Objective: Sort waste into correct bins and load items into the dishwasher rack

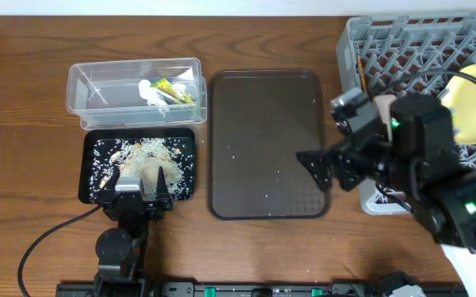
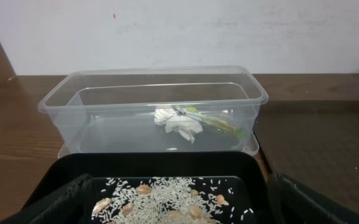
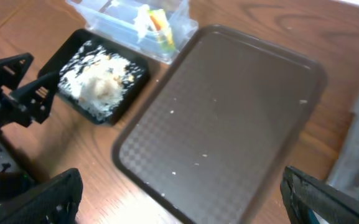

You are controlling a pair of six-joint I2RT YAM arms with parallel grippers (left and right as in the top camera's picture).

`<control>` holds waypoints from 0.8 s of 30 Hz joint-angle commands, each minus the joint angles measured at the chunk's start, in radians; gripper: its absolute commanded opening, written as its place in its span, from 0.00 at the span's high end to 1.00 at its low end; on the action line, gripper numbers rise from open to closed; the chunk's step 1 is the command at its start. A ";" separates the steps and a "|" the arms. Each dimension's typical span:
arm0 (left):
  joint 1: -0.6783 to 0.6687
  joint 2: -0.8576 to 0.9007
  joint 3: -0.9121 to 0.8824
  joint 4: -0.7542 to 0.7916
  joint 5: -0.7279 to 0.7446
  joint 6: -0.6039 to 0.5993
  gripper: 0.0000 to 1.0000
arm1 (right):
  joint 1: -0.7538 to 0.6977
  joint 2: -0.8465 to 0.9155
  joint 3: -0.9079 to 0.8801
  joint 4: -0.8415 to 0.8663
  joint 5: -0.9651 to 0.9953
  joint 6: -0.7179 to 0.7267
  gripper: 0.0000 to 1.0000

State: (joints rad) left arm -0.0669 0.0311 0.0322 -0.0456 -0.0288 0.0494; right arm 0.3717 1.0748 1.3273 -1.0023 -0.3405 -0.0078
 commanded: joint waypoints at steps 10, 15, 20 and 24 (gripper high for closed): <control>0.006 0.000 -0.028 -0.024 -0.005 -0.005 0.10 | -0.108 -0.368 -0.054 0.039 0.201 -0.202 0.01; 0.006 0.000 -0.028 -0.024 -0.005 -0.005 0.10 | -0.217 -0.524 -0.269 0.170 0.117 -0.199 0.01; 0.006 0.000 -0.028 -0.024 -0.005 -0.005 0.10 | -0.249 -0.684 -0.547 0.320 0.111 -0.199 0.01; 0.006 0.000 -0.028 -0.024 -0.005 -0.005 0.10 | -0.249 -0.805 -0.738 0.423 0.111 -0.199 0.01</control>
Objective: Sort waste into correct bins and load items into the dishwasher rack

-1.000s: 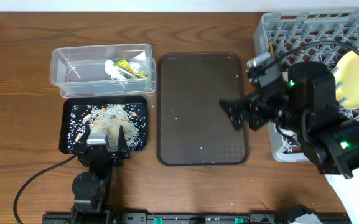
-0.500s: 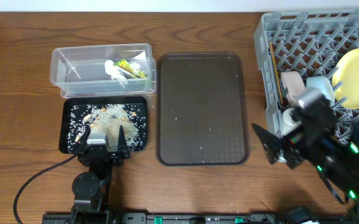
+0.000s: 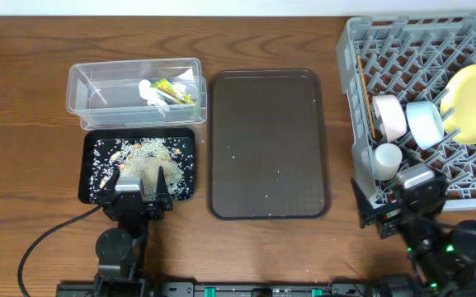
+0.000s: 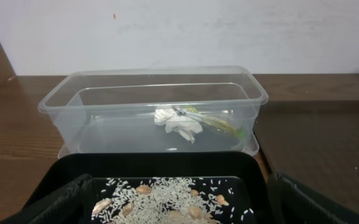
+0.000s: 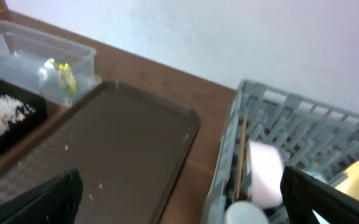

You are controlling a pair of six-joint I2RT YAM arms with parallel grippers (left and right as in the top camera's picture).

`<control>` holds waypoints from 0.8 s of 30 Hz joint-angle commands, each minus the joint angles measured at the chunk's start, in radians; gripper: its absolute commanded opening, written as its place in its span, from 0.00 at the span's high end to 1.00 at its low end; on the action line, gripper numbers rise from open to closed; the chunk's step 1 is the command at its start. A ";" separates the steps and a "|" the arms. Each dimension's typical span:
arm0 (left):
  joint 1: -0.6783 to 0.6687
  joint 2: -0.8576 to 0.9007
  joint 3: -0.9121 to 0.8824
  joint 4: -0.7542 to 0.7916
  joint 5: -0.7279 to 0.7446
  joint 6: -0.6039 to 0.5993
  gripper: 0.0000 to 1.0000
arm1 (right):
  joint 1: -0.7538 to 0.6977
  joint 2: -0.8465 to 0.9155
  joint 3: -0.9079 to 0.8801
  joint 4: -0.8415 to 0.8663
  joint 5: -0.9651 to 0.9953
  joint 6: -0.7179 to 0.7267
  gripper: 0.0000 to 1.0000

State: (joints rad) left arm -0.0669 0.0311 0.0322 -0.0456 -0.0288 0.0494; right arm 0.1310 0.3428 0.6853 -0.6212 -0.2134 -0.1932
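Note:
The grey dishwasher rack at the right holds a yellow plate, a pink cup, a grey cup, a white cup and wooden chopsticks. A clear bin holds wrappers and tissue. A black bin holds rice and scraps. The brown tray bears only a few grains. My left gripper rests open at the black bin's near edge. My right gripper is open and empty, low by the rack's near left corner.
The left arm's cable loops over the table at the front left. The rack's left wall stands close to the tray's right edge. Behind the table is a white wall.
My right arm has drawn back from above the rack's left side to the front right of the table, uncovering the cups in the rack. The left arm is unchanged.

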 commanded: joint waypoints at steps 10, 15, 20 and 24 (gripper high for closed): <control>0.006 0.000 -0.028 -0.024 -0.005 -0.005 0.10 | -0.008 -0.312 -0.463 0.263 -0.050 -0.014 0.01; 0.006 0.000 -0.028 -0.024 -0.005 -0.005 0.10 | -0.008 -0.338 -0.591 0.443 -0.066 -0.013 0.01; 0.006 0.000 -0.028 -0.024 -0.005 -0.005 0.10 | -0.007 -0.338 -0.680 0.577 -0.128 -0.013 0.01; 0.006 0.000 -0.028 -0.024 -0.005 -0.005 0.10 | -0.006 -0.338 -0.680 0.581 -0.128 -0.014 0.01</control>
